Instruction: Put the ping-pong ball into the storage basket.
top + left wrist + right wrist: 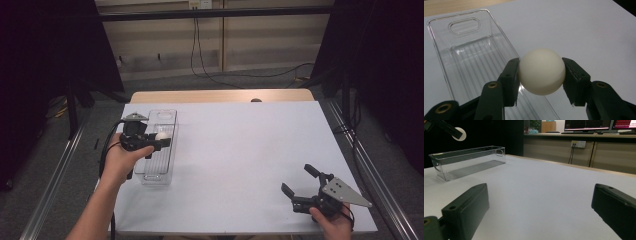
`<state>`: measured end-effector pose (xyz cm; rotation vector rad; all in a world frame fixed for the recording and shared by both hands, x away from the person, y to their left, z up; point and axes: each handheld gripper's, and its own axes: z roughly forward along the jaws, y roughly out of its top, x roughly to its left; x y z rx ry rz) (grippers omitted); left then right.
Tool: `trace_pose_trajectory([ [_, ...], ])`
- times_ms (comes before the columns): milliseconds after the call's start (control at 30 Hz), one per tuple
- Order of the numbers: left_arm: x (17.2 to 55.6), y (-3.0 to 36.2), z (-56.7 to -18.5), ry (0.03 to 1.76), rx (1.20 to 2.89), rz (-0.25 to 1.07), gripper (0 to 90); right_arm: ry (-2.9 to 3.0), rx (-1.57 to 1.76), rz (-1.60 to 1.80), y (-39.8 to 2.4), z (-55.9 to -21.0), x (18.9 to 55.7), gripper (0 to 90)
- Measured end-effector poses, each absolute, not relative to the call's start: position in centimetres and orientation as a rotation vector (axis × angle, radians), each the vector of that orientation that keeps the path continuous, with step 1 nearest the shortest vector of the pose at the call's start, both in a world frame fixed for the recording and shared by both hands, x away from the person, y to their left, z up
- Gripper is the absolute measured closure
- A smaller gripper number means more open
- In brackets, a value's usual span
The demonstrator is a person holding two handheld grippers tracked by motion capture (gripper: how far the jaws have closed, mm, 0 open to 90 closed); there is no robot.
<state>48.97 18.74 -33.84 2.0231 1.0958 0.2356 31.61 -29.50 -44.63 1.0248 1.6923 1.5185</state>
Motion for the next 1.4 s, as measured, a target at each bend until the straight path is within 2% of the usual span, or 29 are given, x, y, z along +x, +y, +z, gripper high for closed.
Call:
trace_pose_trajectory([
  [767, 49.8, 19.1, -34.5, 1.127, 2.011, 0.256, 51.2, 1.686, 1.031, 1.524, -29.5, -44.6, 31.6, 0.9],
  [967, 50.0, 19.4, -34.6, 1.12, 2.06, 0.269, 51.2, 1.688, 1.028, 1.525, -29.5, -44.6, 31.6, 0.9],
  [1400, 50.4, 19.7, -35.3, 1.161, 2.025, 0.272, 51.2, 1.69, 1.028, 1.526, -29.5, -44.6, 31.6, 0.9],
])
